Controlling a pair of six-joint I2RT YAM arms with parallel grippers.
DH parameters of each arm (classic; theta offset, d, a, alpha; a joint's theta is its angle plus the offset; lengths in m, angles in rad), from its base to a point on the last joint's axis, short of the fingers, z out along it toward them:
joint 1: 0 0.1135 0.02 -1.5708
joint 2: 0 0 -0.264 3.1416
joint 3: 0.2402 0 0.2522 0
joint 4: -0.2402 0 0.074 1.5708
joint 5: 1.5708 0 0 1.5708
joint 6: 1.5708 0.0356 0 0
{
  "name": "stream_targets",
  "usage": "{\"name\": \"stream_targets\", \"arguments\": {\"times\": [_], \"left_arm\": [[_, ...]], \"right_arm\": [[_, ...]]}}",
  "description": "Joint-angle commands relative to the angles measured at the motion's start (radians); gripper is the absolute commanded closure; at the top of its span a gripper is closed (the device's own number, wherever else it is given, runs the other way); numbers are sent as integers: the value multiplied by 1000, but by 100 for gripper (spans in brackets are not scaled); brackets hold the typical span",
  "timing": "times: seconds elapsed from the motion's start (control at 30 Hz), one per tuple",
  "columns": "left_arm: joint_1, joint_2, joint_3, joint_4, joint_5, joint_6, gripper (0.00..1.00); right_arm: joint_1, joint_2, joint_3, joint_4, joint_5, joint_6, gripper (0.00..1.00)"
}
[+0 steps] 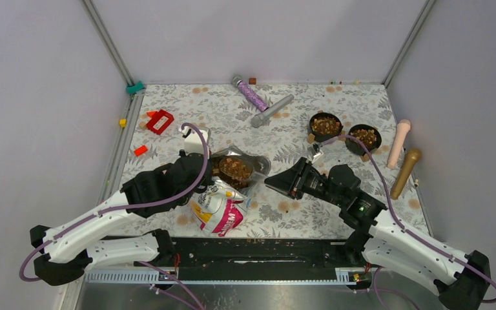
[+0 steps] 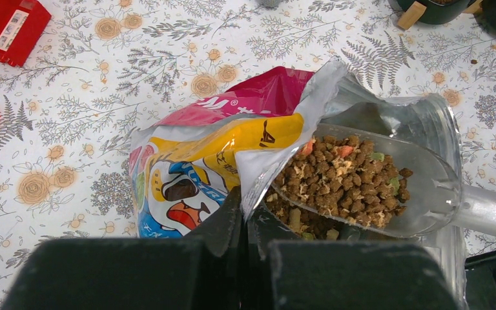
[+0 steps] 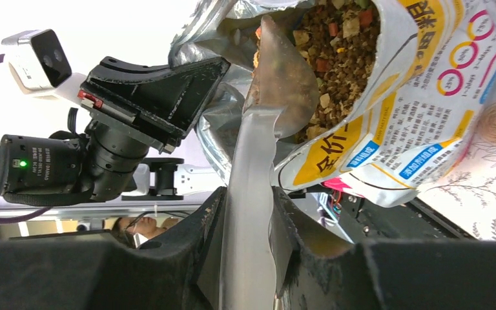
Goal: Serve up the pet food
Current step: Collect the pet food from the pet food bag.
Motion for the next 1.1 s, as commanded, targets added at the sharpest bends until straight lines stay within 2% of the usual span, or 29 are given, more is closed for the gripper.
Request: {"name": "stream_targets", "arguments": {"times": [0.0, 0.13, 0.23, 0.27, 0.37, 0.43, 0.5, 0.57, 0.63, 0.8, 1.07], "left_arm": [[-21, -4, 34, 150, 6, -18, 100], [-20, -21, 24, 164, 19, -19, 100], [-20, -20, 25, 162, 15, -18, 100], [-21, -17, 26, 160, 8, -20, 100], [-21, -16, 27, 158, 0, -19, 100], [-20, -12, 28, 157, 7, -19, 100], [-20, -7, 28, 157, 7, -18, 100], [-20, -3, 29, 155, 3, -16, 100], [-20, -3, 29, 155, 2, -18, 100], [-21, -4, 28, 155, 1, -19, 100], [-20, 2, 28, 156, 4, -19, 100]], "right_arm": [[-22, -35, 71, -74, 21, -92, 100], [-17, -10, 71, -44, 5, -70, 100], [-27, 52, 29, 101, -82, -7, 100], [-33, 44, 22, 116, -68, -4, 100], [-28, 58, 71, 5, -58, -67, 100], [-28, 86, 66, 73, -124, -52, 100], [-45, 64, 23, 135, -105, -12, 100], [-55, 30, 11, 95, -69, -24, 100], [-67, 7, 16, 74, -92, -36, 100], [-139, -75, -25, 153, -157, 26, 100], [-142, -40, -102, 353, -213, 142, 100]]}}
